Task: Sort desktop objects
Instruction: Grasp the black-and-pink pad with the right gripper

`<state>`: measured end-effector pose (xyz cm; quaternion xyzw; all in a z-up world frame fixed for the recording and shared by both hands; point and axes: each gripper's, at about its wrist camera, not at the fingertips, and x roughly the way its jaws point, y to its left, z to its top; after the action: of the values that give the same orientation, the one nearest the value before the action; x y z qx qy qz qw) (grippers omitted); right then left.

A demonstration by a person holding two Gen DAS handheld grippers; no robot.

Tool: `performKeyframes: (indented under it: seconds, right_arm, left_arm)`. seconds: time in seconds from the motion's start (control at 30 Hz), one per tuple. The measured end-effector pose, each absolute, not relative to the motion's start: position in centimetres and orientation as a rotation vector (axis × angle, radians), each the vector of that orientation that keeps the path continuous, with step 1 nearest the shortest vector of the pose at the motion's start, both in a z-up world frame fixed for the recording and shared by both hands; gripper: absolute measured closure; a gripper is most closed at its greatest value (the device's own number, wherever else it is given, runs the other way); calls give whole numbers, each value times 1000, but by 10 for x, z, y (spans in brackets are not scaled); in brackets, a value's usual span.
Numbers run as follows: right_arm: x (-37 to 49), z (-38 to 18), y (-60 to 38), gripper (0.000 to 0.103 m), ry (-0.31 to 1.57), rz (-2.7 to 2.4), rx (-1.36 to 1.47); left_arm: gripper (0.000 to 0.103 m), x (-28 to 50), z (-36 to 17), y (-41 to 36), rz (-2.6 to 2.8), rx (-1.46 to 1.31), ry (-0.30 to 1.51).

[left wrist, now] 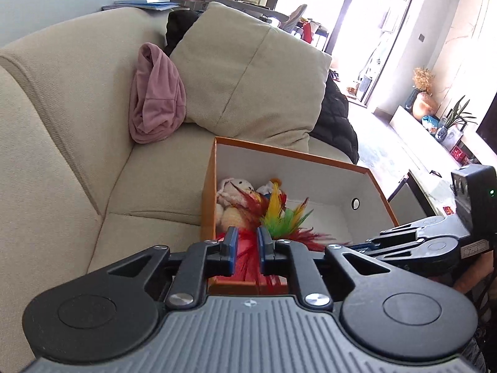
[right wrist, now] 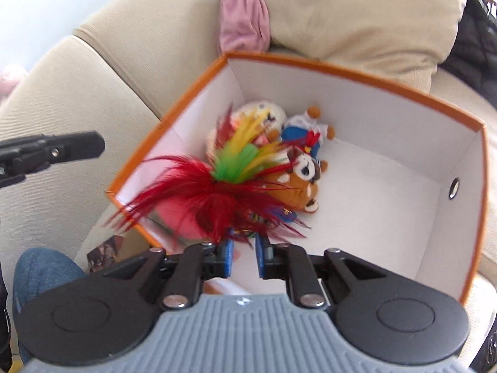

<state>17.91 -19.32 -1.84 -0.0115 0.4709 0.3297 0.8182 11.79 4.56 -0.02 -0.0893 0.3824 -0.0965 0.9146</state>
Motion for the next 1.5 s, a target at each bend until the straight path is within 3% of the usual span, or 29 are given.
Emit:
performKeyframes:
  seconds: [0.33,0.4,0.6,0.7,0.9,1.07,1.27,1.5]
  right_arm:
    - [109,-11,-218,85,913,691,-10]
    - [99,-25,-222,76,925,675,-11]
    - [56,-48,-256,65,982,569,-38]
    - [40,-64,-264,64,1004,528,-76]
    - [14,-87,-260,50,1011,484,-181]
    - [9,-100,-246,49,998,439,-296]
    - [3,-114,-229,27,971,407,-446]
    - [11,-120,-216,25,908,353,-552]
  left_arm:
    - [81,54,-19,6,-292,63,921]
    - [76,41,-29,-8,-339,144,952]
    - [63,16,-60,-28,-384,277,1041]
    - [54,9,-69,-26,-355,285,1064]
    - [53,2,-68,-22,-319,223,1068]
    - [53,-3,-73,-34,-331,170,1073]
    - [53,-6,-81,-51,-368,112,1075]
    - [53,-1,-74,-68,-402,78,1040]
